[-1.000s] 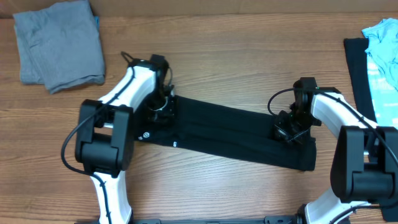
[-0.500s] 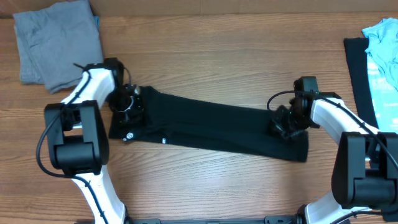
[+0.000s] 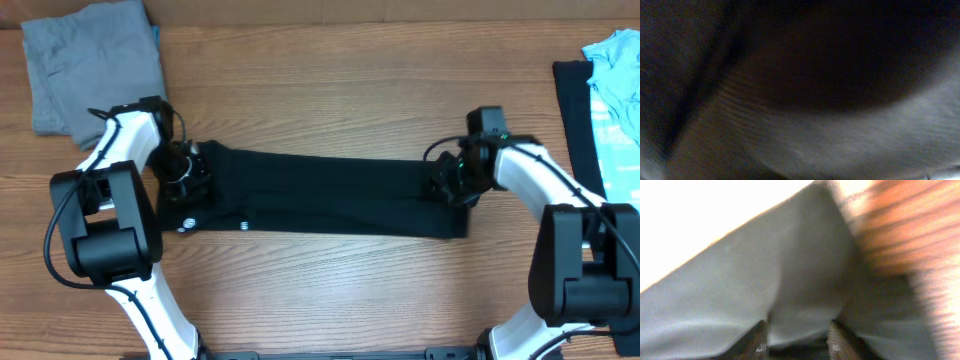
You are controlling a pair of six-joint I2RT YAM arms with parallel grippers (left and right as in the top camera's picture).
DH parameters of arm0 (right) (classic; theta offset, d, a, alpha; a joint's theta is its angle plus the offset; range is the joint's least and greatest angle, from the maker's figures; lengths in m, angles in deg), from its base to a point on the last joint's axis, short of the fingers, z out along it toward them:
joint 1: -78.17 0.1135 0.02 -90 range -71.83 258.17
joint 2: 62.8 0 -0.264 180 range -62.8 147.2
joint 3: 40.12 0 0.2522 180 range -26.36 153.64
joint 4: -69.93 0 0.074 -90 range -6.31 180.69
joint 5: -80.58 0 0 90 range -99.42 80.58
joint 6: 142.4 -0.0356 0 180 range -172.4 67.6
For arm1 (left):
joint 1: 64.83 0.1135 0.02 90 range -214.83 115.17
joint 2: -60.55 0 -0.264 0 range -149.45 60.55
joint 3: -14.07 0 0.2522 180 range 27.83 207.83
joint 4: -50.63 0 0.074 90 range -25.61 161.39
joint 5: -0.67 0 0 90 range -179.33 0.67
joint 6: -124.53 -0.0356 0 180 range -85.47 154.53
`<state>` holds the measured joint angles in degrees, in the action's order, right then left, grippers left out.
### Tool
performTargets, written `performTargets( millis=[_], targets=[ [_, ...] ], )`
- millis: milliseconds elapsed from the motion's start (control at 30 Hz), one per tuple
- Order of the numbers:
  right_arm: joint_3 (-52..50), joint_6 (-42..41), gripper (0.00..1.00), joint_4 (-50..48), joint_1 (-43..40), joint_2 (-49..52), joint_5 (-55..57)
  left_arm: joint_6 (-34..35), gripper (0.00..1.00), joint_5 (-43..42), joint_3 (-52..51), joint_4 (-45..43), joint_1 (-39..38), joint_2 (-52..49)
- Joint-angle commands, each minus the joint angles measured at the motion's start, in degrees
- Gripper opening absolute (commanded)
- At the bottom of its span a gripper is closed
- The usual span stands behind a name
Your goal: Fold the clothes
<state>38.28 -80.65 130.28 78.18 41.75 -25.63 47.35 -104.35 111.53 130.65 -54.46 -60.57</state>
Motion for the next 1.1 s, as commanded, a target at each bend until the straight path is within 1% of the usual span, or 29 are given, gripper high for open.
performTargets(
  millis=[0,33,67,100,133,167,200,233,267,400,533,733,967,1067],
  targets=[
    [9.81,3.26,0.62,5.29,-3.52,0.35,3.63,1.14,0.04,7.96,4.72,1.75,1.84,1.38],
    [12.35,3.26,0.74,7.87,-4.39,0.33,4.17,1.14,0.04,7.96,5.90,2.54,1.79,1.88],
    [15.61,4.24,0.83,11.30,-5.68,0.33,4.76,1.11,0.07,7.96,7.93,3.65,1.62,2.89],
    [17.22,5.88,0.88,13.05,-6.45,0.35,4.68,1.11,0.16,7.96,8.87,4.11,1.57,3.30],
    [18.25,7.23,0.92,14.38,-7.06,0.33,4.63,1.11,0.31,7.96,9.97,4.70,1.57,3.80],
    [18.82,8.90,0.95,15.50,-7.74,0.33,4.46,1.09,0.55,7.96,10.82,5.29,1.57,4.15],
    [18.84,9.55,0.97,16.11,-8.15,0.33,4.39,1.11,0.84,7.96,11.39,5.68,1.57,4.31],
    [18.62,10.27,0.98,16.81,-8.50,0.35,4.00,1.11,1.00,7.89,11.93,6.19,1.57,4.37],
    [17.92,11.19,1.00,17.14,-8.61,0.48,3.26,1.11,1.00,7.78,12.31,6.62,1.57,4.37],
    [13.64,14.80,1.00,17.14,-7.91,0.59,0.59,1.14,1.00,7.50,12.35,6.75,1.55,4.37],
    [8.17,14.75,1.00,12.96,-6.75,0.74,-0.81,1.11,1.00,7.52,12.35,6.73,1.55,4.37],
    [0.55,14.73,1.00,6.64,-5.68,1.01,-7.50,1.11,1.00,7.52,12.35,6.60,1.55,4.35],
    [-5.03,14.58,1.00,4.37,-5.60,1.01,-8.15,1.11,1.00,7.52,12.35,6.56,1.55,4.35],
    [-6.86,14.58,1.00,3.08,-5.53,1.01,-10.99,1.14,1.00,7.52,12.35,6.56,1.55,4.35]
  ],
)
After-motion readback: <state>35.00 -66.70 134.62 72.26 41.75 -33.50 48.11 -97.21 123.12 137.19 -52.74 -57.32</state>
